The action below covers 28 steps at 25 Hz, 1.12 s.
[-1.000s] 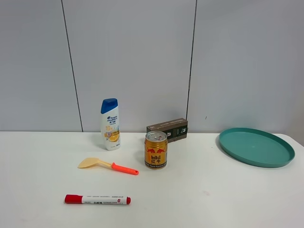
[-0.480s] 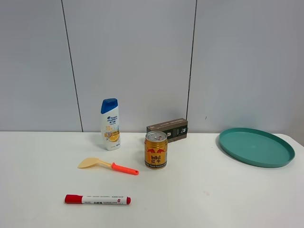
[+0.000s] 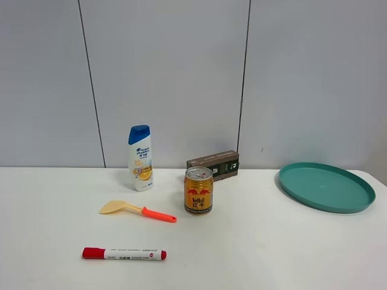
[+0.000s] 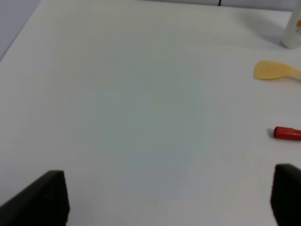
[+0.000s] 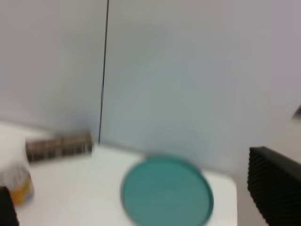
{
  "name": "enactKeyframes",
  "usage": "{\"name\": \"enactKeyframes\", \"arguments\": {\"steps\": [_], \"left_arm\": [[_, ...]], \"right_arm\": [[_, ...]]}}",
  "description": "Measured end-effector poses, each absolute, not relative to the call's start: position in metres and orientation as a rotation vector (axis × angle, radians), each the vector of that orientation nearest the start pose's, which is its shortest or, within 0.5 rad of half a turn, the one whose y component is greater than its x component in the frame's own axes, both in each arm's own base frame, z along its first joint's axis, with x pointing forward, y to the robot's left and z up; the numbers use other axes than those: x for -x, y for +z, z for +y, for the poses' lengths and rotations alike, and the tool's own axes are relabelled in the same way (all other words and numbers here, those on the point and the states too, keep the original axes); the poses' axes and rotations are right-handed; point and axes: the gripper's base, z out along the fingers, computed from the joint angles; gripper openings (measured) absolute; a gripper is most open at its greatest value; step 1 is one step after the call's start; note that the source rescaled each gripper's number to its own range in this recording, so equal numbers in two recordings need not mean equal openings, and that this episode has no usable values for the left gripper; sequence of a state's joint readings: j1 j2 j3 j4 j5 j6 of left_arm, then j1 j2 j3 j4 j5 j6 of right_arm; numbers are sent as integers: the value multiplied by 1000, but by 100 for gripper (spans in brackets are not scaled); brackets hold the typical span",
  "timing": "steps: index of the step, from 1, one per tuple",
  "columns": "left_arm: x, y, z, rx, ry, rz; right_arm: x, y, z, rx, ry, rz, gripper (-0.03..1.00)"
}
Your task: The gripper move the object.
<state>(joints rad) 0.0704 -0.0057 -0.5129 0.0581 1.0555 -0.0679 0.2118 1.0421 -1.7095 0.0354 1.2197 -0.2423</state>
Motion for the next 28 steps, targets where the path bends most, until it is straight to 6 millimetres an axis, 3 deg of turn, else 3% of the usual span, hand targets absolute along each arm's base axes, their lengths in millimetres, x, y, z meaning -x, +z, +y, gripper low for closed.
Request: {"name": "enactKeyframes", "arguments": {"steps": [4,9,15,21,28], "left_arm": [[7,281,4,143,71,2015],[7,281,4,143,71,2015],[7,281,4,143,71,2015],[7,281,4,143,71,2015],[7,281,4,143,71,2015]], "right_arm": [[-151,473,33,472,16,2196,100],[-154,402,33,459,22,2438,100],[-142,341,30,378,47,2581,100],[-125,323,27,278,84,2469,100],[-93,335,17,246,70,2327,100]]}}
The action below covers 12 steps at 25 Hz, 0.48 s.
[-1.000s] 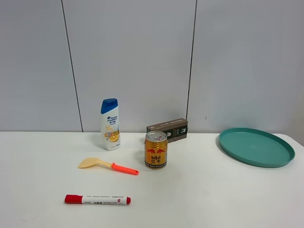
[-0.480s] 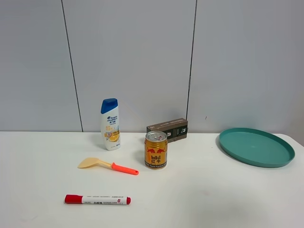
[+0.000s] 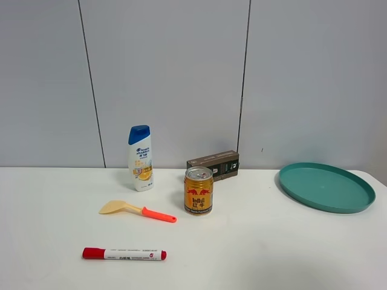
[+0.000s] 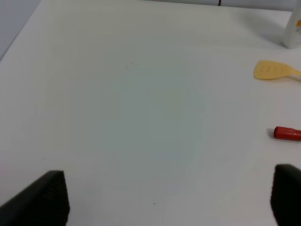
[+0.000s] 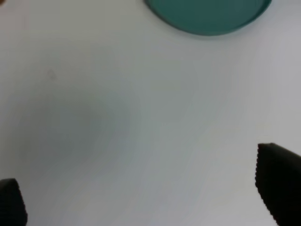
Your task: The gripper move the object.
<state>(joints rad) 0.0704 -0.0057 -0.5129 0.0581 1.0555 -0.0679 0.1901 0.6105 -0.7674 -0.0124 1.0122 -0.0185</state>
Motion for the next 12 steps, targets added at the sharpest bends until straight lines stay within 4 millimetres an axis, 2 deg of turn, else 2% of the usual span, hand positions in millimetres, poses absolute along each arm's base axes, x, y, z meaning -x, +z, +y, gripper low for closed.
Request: {"name": "enactKeyframes", "arguments": {"steps": [4,7,12], "left_arm": [[7,281,4,143,71,2015],[7,281,4,143,71,2015],[7,281,4,143,71,2015]], "right_arm": [[-66,340,3,165,-32,2289,100],[-47,343,-1,116,-44,2230,100],[-30,340,-3,47,-75,2180,100]]}}
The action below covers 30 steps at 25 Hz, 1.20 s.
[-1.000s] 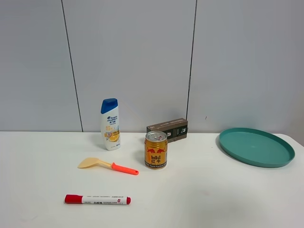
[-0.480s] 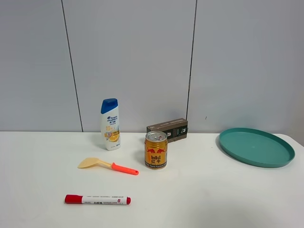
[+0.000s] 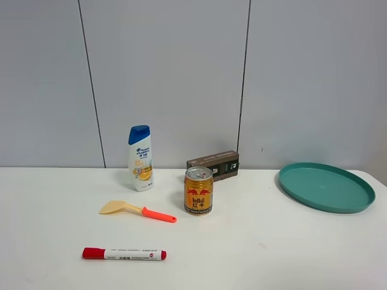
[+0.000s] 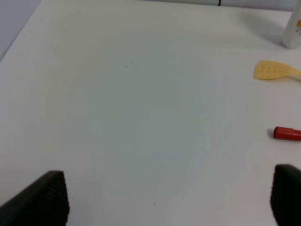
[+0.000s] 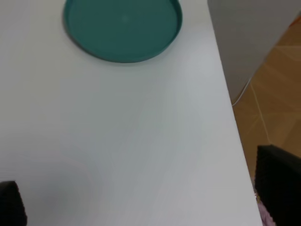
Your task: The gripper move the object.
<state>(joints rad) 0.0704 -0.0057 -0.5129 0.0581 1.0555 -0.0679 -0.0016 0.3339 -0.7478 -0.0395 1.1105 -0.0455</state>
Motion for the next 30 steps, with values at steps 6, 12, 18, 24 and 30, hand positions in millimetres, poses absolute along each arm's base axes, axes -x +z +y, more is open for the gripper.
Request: {"name": "enactKeyframes", "arguments": {"steps": [6,12,18,24,30], "left_arm": [[7,281,4,143,71,2015],[7,281,4,143,71,2015],[7,281,4,143,71,2015],[7,281,4,143,71,2015],[7,281,4,143,71,2015]], "right_arm": [[-26,285,-1,36,-41,2252,100],[-9,278,1,80,-42,2140,100],[6,279,1,88,-53,2046,100],[6,278,1,88,-54,2042,100],[6,278,1,88,-54,2042,100]]}}
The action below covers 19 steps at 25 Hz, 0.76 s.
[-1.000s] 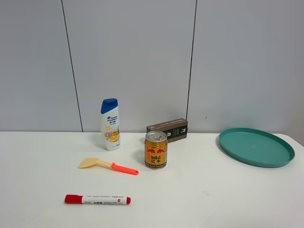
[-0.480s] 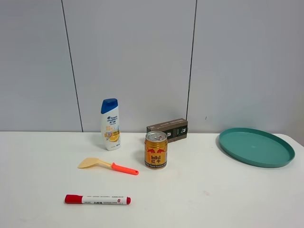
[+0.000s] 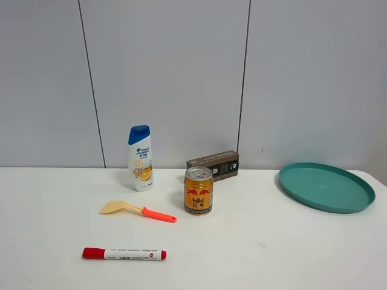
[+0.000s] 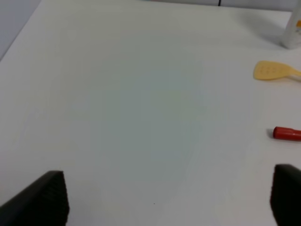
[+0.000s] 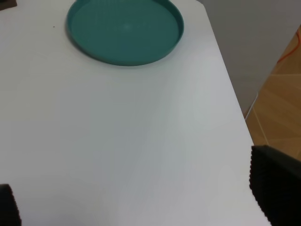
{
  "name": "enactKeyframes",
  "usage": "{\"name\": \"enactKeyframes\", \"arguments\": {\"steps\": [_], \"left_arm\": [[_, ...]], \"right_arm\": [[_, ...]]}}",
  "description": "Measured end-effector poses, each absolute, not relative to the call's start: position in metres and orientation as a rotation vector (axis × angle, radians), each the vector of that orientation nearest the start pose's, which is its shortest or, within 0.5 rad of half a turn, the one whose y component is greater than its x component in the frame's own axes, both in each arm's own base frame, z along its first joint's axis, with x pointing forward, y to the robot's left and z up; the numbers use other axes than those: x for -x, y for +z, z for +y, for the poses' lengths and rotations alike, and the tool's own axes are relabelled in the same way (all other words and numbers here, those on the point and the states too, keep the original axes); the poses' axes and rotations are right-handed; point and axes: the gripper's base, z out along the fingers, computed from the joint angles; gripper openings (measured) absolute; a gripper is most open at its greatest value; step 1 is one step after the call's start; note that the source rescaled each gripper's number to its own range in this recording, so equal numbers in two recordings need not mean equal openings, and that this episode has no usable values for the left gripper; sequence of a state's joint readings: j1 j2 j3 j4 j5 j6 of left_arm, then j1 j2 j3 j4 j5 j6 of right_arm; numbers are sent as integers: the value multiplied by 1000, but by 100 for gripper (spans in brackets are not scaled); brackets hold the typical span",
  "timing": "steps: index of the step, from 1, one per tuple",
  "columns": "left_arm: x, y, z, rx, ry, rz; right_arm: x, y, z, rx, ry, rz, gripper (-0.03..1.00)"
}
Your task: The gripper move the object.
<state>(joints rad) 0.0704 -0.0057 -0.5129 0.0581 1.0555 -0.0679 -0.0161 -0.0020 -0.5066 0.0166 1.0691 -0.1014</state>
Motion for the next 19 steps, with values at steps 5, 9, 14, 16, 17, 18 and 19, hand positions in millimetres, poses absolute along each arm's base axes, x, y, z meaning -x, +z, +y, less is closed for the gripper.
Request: {"name": "enactKeyframes", "arguments": {"steps": [5,9,14,16,17,18,19], "left_arm": [[7,281,4,143,71,2015],[7,281,4,143,71,2015],[7,281,4,143,71,2015],[7,281,4,143,71,2015],[7,281,4,143,71,2015],[7,281,4,143,71,2015],[7,281,4,143,71,2015]], "right_arm": [[6,278,1,88,-54,2042,100],[6,278,1,88,-54,2042,100],[6,278,1,88,-54,2042,100],[6,278,1,88,-54,2042,100],[6,278,1,88,-54,2042,100],[6,278,1,88,-54,2042,100],[6,278,1,88,-54,2042,100]]}}
